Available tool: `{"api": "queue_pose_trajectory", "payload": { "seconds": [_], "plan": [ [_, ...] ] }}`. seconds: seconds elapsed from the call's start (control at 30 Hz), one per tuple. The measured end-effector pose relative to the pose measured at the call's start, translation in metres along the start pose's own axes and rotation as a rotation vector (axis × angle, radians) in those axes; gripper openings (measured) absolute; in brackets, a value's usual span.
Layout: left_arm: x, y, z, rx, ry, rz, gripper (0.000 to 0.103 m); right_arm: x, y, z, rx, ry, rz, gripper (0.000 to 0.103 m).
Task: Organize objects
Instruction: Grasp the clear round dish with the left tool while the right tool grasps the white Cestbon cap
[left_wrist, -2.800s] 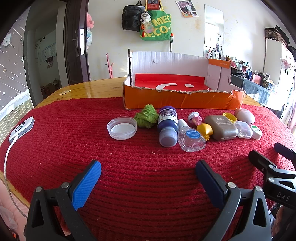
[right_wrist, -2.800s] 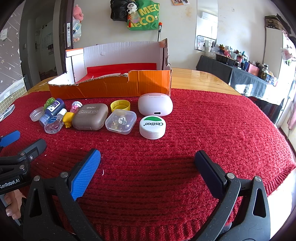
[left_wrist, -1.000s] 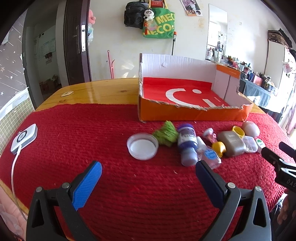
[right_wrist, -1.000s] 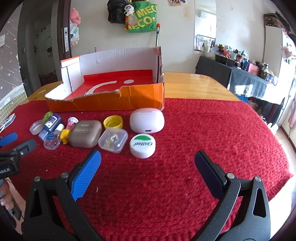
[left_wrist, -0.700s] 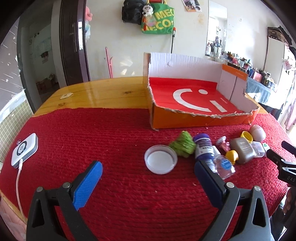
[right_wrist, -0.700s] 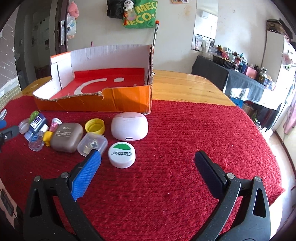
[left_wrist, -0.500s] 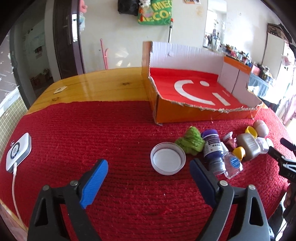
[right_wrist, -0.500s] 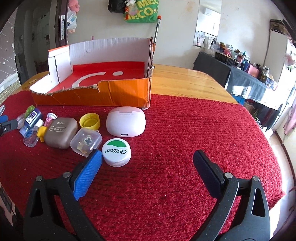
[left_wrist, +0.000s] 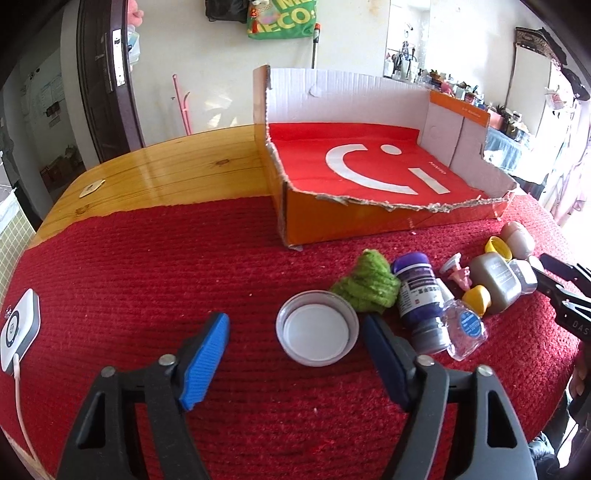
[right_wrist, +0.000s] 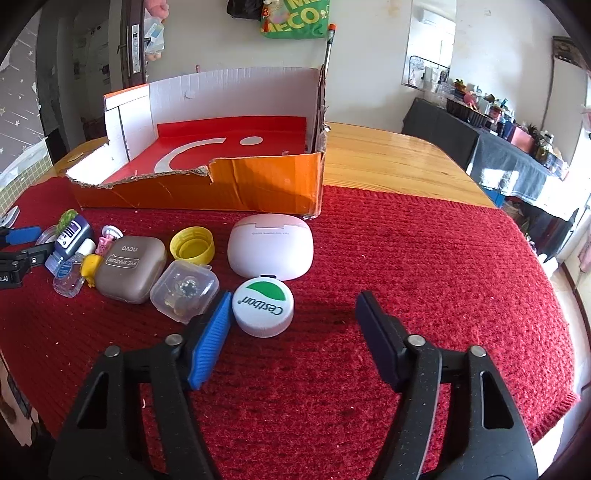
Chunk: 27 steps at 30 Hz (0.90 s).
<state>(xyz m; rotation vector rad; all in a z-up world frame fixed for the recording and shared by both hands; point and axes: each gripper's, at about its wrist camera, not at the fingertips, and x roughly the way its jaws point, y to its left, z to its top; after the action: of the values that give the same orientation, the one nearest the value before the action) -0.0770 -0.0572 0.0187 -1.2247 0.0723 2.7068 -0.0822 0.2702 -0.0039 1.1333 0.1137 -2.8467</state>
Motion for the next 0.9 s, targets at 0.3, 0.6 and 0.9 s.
{"api": "queue_pose_trajectory", "payload": {
  "seconds": [0.3, 0.6, 0.9],
  "plan": [
    [-0.011, -0.002, -0.004, -0.027, -0.030, -0.072, 0.042, -0.005, 0.009, -0.002, -0.019, -0.041, 0.076, 0.031],
    [-0.034, -0.004, 0.003, -0.016, -0.089, -0.064, 0.042, -0.024, -0.002, 0.015, 0.008, -0.089, 0.101, 0.031],
    [-0.059, -0.007, 0.024, -0.009, -0.154, -0.064, 0.042, -0.034, -0.003, 0.031, 0.001, -0.118, 0.116, 0.031]
  ]
}}
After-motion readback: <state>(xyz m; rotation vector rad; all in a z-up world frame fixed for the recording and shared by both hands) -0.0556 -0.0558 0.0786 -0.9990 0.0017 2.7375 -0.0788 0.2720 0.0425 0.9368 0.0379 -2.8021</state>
